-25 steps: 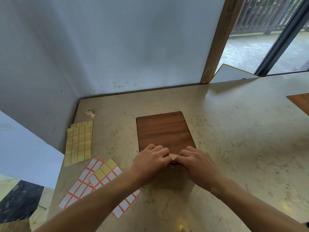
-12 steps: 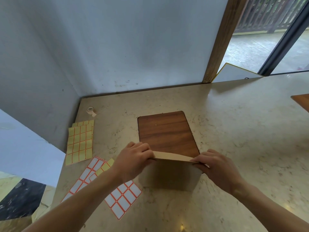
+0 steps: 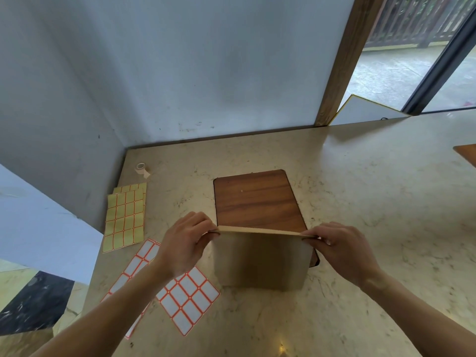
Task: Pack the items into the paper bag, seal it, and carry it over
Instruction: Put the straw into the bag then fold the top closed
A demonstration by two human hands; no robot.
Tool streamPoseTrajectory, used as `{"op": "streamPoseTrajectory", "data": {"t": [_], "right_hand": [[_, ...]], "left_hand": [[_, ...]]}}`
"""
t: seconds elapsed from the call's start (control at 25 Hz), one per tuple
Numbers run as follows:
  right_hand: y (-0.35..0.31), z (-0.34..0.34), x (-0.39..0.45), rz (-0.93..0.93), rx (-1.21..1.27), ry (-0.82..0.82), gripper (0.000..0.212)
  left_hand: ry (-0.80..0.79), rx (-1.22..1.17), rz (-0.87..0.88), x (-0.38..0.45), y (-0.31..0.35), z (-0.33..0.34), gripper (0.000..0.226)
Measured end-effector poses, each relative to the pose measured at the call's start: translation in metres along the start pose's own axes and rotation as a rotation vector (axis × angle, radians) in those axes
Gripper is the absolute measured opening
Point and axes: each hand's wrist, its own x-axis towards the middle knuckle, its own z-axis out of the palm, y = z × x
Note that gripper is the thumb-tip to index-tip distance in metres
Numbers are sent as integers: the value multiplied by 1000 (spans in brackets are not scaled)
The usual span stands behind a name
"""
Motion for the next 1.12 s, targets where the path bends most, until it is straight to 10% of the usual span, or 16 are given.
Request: {"op": "streamPoseTrajectory", "data": {"t": [0.68, 1.12], "right_hand": [[28, 10, 61, 183, 92, -32, 9], [24, 5, 69, -8, -16, -85, 16]], "left_hand": [[103, -23, -295, 24, 8, 19, 7], [102, -178, -445, 23, 8, 8, 15]]}}
